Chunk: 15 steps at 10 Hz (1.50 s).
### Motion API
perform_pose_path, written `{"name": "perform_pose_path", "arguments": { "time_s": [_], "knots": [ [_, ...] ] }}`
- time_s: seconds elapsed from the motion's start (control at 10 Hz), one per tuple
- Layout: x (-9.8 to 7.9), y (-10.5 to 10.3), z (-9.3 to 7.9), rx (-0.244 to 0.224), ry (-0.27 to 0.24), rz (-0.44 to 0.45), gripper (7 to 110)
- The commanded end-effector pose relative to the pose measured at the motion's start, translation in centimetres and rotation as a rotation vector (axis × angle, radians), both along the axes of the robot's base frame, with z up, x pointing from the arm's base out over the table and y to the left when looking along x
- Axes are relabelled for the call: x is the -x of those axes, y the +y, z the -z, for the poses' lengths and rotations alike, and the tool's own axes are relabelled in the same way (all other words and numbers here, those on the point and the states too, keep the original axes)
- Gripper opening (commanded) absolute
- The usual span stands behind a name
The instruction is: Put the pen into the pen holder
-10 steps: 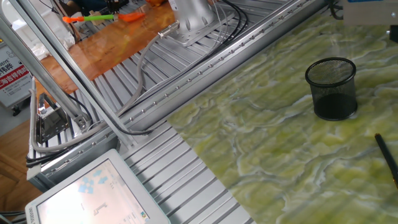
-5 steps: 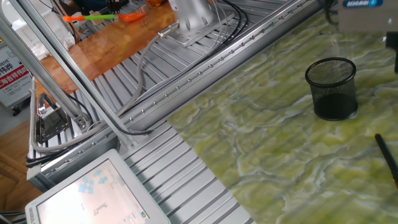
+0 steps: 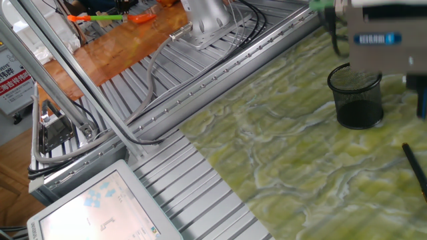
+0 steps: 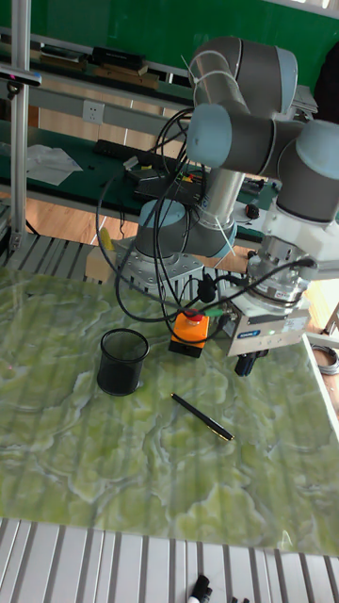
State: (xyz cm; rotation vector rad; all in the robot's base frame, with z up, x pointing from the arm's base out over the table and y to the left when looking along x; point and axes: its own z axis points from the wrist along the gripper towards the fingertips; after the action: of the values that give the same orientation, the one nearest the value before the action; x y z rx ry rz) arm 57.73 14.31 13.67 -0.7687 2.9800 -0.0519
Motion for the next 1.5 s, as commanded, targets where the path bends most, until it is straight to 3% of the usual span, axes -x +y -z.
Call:
{"name": "perform_pose_path", "arguments": {
  "time_s": [0.0,0.1,0.8,1.0,1.1,1.3,1.4],
  "knots": [
    [1.7,1.0,3.1,-0.009,-0.003,-0.041,7],
    [2.3,0.7,3.1,0.009,0.01,-0.053,7],
    [1.8,1.0,3.0,-0.004,-0.003,-0.022,7],
    [1.5,0.9,3.0,-0.007,-0.018,0.032,7],
    [-0.1,0.9,2.8,-0.009,-0.083,0.051,7],
    [-5.0,1.0,1.5,-0.028,-0.285,0.089,7],
    [-5.5,1.5,1.4,-0.05,-0.305,0.103,7]
  ]
}}
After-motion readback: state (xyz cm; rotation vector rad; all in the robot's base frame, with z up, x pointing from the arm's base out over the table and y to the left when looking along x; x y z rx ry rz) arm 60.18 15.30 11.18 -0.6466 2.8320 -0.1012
